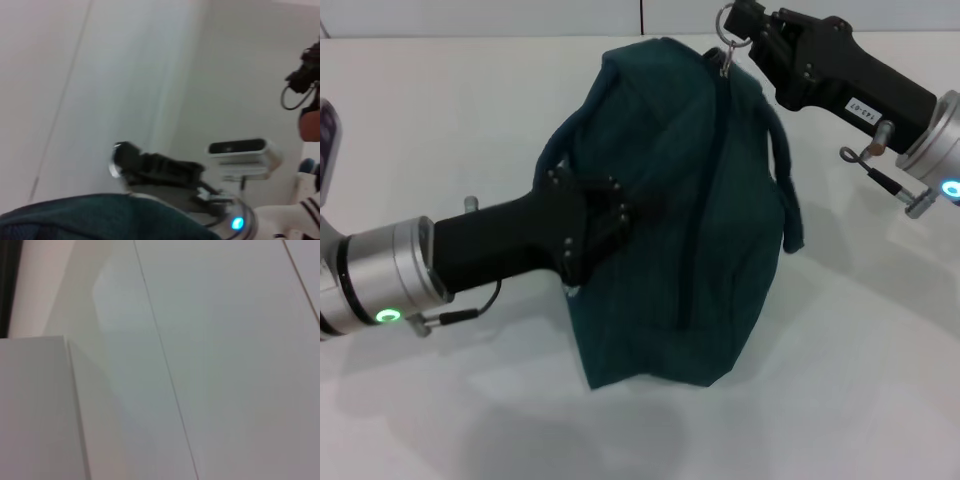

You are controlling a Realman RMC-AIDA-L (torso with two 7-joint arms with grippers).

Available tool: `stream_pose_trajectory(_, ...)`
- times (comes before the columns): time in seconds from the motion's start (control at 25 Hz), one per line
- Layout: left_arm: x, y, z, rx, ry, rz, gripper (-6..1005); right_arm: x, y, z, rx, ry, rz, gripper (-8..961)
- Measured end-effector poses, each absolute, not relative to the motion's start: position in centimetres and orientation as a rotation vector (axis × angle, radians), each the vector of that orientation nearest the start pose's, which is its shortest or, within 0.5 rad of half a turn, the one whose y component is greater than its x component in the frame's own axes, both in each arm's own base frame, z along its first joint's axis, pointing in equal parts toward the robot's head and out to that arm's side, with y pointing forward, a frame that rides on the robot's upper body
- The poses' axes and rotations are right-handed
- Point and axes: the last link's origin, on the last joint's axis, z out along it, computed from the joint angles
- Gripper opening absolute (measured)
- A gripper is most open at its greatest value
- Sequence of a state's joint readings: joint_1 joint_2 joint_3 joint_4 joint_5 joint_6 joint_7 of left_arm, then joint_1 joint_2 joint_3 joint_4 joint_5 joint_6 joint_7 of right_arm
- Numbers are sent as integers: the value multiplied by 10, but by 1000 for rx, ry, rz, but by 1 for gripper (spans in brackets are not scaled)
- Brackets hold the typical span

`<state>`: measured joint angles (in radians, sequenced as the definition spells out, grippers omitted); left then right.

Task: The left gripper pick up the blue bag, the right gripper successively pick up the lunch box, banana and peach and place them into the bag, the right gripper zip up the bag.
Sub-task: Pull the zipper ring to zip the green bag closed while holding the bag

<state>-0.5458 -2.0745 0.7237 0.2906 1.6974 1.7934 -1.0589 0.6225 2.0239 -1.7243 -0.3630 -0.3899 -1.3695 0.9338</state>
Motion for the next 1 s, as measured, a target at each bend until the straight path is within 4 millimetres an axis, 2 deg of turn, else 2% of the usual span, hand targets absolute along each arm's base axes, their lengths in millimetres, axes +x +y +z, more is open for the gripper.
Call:
stream_pose_trajectory(0.32,-229,275,-26,-2735,-433,-1384,68,175,371,-30,-2285,461,1356,106)
stream_pose_trajectory(0.68,-232,265,-19,-2743,-398,-1436,71,181,372,-30,-2269,475,1329,109)
stream_pose_trajectory(1.0,-247,268,-13,-2607,-476,-1408,74,198,358,-15,-2195,486,1398,112)
